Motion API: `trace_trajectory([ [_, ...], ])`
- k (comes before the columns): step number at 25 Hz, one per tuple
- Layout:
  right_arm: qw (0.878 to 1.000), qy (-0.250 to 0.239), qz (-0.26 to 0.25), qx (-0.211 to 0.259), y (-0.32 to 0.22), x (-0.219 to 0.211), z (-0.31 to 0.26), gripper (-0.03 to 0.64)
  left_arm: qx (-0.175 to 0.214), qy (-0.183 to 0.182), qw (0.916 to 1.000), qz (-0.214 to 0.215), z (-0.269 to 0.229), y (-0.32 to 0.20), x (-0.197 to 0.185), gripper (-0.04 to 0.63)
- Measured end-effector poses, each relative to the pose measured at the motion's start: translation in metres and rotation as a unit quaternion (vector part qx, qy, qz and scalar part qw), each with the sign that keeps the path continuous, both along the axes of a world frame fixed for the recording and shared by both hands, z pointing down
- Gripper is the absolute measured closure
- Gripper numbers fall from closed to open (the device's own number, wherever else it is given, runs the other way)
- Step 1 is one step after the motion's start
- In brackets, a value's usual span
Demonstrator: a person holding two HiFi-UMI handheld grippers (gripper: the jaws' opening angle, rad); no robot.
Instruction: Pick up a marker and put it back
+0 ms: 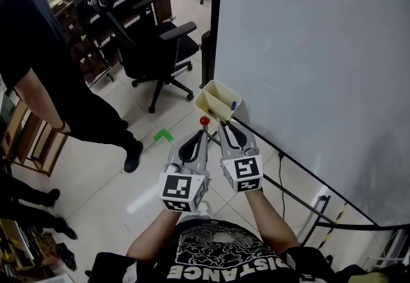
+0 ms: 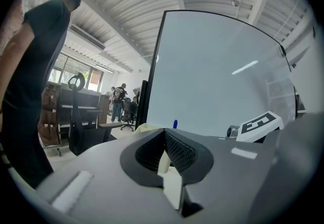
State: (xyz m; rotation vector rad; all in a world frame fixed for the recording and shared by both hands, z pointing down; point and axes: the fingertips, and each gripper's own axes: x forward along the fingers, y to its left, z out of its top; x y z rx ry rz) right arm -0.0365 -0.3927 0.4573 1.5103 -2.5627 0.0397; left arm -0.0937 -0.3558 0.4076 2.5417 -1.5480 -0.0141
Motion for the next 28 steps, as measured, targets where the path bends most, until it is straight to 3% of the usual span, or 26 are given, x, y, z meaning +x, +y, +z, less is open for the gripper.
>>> trace_trajectory([
  [13,0.999,-0.019,0.023,0.036,0.023,0.005,-0.041,0.581,-0.001,0.006,0.9998,0.021,-0.003,0.011,0.003,0.590],
  [28,0.997,-0.043,0.000,0.067,0.109,0.033,-0.080,0.617,0.028,0.004,0.9996,0.006,-0.021,0.077,0.042,0.589],
])
